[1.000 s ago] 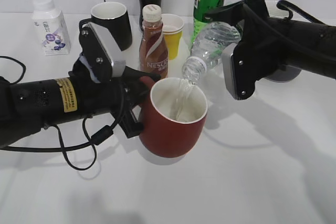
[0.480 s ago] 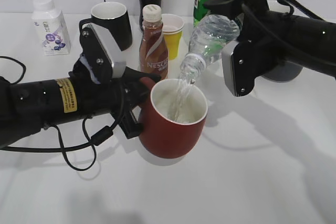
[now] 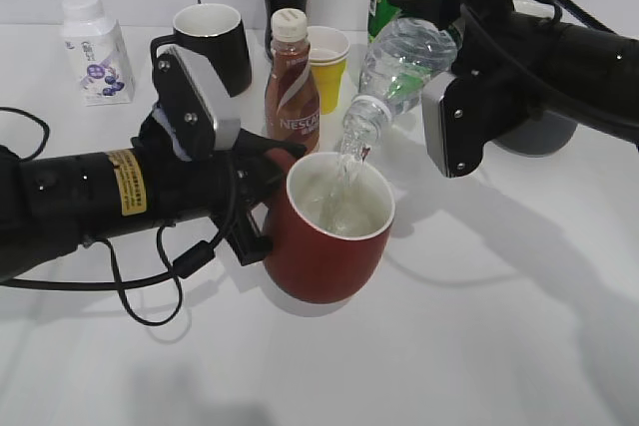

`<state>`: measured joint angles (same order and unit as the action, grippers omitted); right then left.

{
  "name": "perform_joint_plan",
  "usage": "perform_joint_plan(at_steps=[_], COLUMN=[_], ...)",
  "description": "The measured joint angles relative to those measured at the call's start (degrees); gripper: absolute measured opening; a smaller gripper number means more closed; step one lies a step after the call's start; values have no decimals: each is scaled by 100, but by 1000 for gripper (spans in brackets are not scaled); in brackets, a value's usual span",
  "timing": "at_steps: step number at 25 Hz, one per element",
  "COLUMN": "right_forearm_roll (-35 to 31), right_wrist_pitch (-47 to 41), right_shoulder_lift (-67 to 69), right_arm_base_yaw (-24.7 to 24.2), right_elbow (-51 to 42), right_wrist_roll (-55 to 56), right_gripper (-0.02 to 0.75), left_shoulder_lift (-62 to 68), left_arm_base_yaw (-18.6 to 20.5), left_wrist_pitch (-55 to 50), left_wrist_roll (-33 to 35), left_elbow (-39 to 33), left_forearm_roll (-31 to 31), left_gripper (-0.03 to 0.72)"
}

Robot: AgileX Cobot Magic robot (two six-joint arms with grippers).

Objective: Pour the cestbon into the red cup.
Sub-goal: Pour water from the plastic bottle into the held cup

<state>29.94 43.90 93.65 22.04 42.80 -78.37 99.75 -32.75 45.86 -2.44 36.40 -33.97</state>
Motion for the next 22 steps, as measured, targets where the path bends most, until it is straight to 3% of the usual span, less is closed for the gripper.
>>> perform_joint_plan(at_steps=[11,22], right_forearm_roll=[-42,157], right_wrist_pitch=[-27,-290], right_shoulder_lift=[0,0], right_arm_base_yaw=[0,0], right_elbow=[0,0], right_wrist_roll=[169,3041], right_gripper=[461,461], left_shoulder_lift=[0,30], left_arm_base_yaw=[0,0], left_wrist_pitch=[125,397], left_wrist_roll=[5,11], left_elbow=[0,0], left_forearm_roll=[15,1329], left_gripper=[67,67])
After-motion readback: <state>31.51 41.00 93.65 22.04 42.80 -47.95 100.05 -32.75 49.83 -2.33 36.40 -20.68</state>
